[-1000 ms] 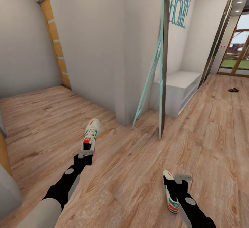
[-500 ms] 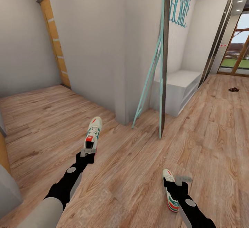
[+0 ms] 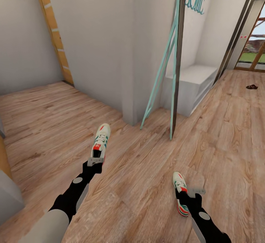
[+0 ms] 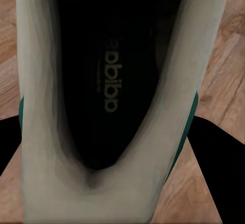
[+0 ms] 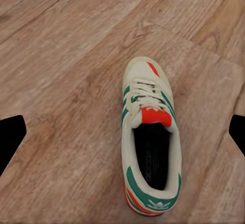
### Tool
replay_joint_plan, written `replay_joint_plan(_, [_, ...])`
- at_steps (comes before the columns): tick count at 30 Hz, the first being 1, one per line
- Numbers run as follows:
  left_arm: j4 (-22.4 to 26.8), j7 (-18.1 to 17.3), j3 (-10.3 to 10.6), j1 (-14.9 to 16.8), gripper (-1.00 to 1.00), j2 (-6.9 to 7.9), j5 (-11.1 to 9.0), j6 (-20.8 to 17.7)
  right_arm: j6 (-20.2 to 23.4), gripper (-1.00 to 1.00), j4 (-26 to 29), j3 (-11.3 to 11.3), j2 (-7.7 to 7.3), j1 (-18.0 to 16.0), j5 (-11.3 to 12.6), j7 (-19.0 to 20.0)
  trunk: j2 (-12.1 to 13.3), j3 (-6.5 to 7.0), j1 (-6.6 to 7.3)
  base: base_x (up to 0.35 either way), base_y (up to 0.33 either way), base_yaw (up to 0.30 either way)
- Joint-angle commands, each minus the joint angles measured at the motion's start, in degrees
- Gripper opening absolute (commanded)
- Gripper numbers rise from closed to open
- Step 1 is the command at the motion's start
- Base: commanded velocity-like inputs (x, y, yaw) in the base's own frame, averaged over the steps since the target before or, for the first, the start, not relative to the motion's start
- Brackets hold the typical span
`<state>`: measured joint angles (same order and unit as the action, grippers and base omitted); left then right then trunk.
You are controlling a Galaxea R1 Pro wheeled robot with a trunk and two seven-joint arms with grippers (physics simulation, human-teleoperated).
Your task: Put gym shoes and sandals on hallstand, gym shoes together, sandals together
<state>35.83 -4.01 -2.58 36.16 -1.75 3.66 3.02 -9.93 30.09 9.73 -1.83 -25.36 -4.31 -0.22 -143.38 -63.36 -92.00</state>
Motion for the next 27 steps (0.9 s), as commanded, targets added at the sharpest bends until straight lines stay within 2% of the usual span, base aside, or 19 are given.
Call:
replay_joint_plan(1, [0.0,-0.39,-0.27,0.09,-1.0,-0.09,0.38,0.19,-0.18,1.0,-0.01,0.19,-0.02,-0.04,-0.48,-0.01,-0.04,-0.37,-0.01,0.0,0.0,0.0])
replay_joint_plan(3, [0.02,-1.26,-0.26,0.17,-1.0,-0.18,0.39,0.19,-0.18,1.0,0.08,0.2,-0.18,-0.04,-0.51,0.02,-0.06,-0.99,-0.06,0.0,0.0,0.0])
replay_joint_plan(6, [0.03,-6.53,-0.32,0.29,-1.0,-0.17,0.49,0.11,-0.18,1.0,0.08,0.2,-0.76,-0.04,-0.52,0.04,-0.1,-1.93,-0.14,0.0,0.0,0.0])
replay_joint_plan(8, [0.37,-7.59,-0.34,0.36,-1.0,-0.06,0.5,0.05,-0.18,1.0,0.07,0.18,-0.84,-0.04,-0.53,0.05,-0.13,-2.56,-0.19,0.0,0.0,0.0])
replay_joint_plan(11, [2.93,-8.21,-0.39,0.41,-1.0,0.17,0.31,-0.67,-0.18,1.0,0.06,0.13,-0.88,-0.04,-0.53,0.05,-0.17,-3.49,-0.27,0.0,0.0,0.0])
replay_joint_plan(19, [11.26,-8.59,-0.35,0.36,-1.0,0.1,0.16,-9.5,-0.18,1.0,-0.02,0.04,-0.89,-0.04,-0.53,0.05,-0.28,-6.0,-0.47,0.0,0.0,0.0])
replay_joint_plan(27, [12.15,-8.71,-0.37,-0.38,-1.0,0.48,0.1,-10.18,-0.18,1.0,-0.03,0.11,-0.89,-0.04,-0.53,0.05,-0.29,-6.95,-0.5,0.0,0.0,0.0])
